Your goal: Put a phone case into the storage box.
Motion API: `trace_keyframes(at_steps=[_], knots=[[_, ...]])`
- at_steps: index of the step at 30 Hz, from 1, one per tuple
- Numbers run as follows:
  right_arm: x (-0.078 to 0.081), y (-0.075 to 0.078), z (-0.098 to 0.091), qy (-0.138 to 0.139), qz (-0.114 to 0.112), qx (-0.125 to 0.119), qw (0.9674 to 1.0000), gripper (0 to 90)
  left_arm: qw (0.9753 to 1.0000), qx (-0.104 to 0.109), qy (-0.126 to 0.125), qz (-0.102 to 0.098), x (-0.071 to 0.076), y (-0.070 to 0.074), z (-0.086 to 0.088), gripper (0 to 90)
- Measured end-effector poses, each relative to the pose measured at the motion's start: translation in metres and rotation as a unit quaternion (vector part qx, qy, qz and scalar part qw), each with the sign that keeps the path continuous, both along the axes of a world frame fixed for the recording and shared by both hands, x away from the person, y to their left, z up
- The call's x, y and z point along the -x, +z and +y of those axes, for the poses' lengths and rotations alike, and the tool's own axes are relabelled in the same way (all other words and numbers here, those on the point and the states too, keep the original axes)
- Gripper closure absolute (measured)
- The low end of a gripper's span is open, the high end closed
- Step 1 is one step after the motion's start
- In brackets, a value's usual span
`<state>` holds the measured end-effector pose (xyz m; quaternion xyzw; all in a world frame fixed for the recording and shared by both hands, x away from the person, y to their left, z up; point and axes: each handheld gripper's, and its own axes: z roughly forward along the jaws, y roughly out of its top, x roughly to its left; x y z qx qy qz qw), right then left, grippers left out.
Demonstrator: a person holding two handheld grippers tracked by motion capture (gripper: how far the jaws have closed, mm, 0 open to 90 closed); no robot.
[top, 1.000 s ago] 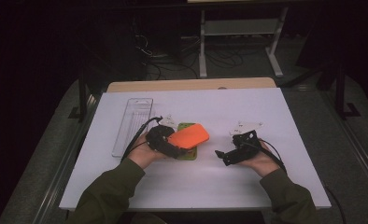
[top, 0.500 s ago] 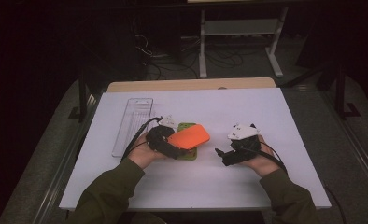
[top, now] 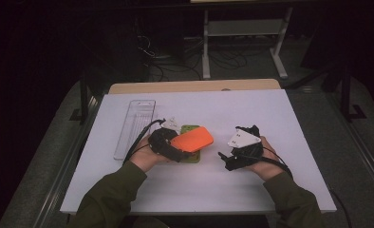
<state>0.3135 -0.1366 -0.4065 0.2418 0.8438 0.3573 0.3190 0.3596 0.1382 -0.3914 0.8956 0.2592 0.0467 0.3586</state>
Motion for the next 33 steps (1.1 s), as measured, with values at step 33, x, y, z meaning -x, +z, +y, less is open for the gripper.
trace_keyframes(at_steps=[33], knots=[[0.017,-0.008,0.021,0.046,-0.159,0.168,0.9718,0.0,1.0,0.006,0.003,-0.003,0.001,0.0,-0.001,15.5]])
